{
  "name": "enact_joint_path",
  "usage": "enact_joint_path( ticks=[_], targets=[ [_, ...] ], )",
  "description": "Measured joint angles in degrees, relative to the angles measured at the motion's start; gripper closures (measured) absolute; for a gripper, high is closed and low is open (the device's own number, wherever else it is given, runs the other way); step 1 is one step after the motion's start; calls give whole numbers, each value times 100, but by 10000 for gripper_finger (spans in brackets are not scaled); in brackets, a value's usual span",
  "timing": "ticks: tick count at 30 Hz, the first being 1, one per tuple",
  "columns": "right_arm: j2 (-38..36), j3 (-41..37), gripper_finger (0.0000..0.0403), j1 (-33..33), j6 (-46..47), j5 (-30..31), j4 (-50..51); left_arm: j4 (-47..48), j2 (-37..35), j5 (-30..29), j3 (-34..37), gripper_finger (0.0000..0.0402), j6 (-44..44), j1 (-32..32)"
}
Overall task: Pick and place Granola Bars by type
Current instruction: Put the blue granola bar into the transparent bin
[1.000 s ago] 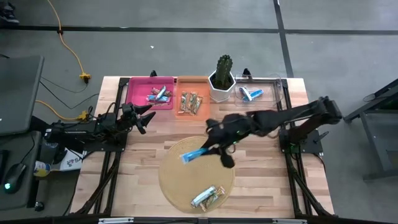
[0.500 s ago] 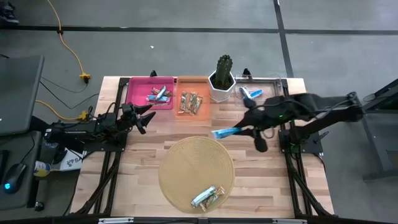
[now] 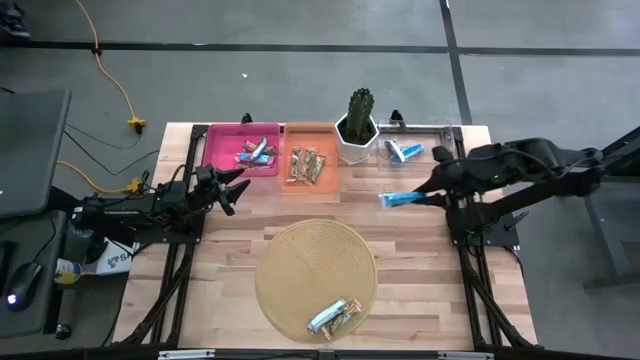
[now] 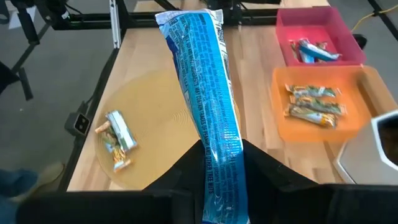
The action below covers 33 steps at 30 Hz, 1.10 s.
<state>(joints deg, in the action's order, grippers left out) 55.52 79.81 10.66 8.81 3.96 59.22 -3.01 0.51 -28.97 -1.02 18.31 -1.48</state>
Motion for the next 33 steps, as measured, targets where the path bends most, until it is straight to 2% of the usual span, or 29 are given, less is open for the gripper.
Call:
enact_joint_path(
  ticks=[12, 33],
  targets=[
    [-682, 0, 332, 0, 275, 4, 861, 0, 0, 0, 1, 156, 1, 0],
    [-1911, -11, 332, 0, 320, 524, 1754, 0, 0, 0, 0, 156, 2, 0]
  ],
)
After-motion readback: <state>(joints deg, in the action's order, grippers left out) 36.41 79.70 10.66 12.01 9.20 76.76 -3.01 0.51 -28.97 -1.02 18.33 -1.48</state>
